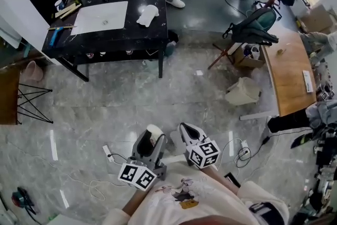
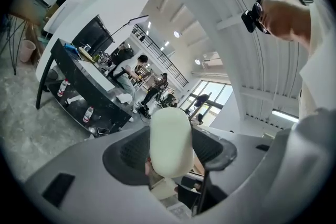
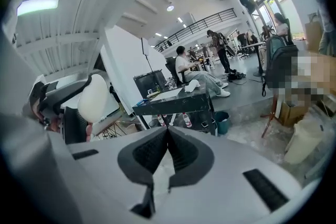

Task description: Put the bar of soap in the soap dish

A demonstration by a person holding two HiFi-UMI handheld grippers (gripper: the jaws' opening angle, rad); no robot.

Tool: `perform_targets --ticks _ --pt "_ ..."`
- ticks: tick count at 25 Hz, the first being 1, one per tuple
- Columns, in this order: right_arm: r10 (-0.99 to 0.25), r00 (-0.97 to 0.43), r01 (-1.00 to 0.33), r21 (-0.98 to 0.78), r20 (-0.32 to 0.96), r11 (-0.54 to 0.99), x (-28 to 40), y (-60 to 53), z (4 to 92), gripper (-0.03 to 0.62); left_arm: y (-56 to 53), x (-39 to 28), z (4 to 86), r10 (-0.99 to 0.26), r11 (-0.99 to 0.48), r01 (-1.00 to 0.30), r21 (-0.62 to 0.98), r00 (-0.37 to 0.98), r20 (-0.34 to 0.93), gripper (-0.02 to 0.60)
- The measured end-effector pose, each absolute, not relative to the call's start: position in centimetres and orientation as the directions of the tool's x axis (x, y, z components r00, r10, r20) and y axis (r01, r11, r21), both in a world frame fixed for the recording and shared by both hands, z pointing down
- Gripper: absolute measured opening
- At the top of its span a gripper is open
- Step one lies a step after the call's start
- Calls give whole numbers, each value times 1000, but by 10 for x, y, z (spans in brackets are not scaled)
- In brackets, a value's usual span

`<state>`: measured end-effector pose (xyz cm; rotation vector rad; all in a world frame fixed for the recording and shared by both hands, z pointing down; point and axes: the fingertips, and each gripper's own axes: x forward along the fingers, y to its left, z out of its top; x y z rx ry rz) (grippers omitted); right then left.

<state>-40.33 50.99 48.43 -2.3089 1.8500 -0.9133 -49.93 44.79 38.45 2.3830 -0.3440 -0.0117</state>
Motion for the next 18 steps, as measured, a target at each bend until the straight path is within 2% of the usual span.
perform_targets --ticks 6,18 --pt "-913 140 -862 -406 383 -303 -358 499 483 6 431 -460 392 -241 -722 -260 641 963 119 259" --pt "-921 157 -847 -431 357 -311 -144 504 475 6 413 -273 360 -297 -742 -293 603 950 96 259"
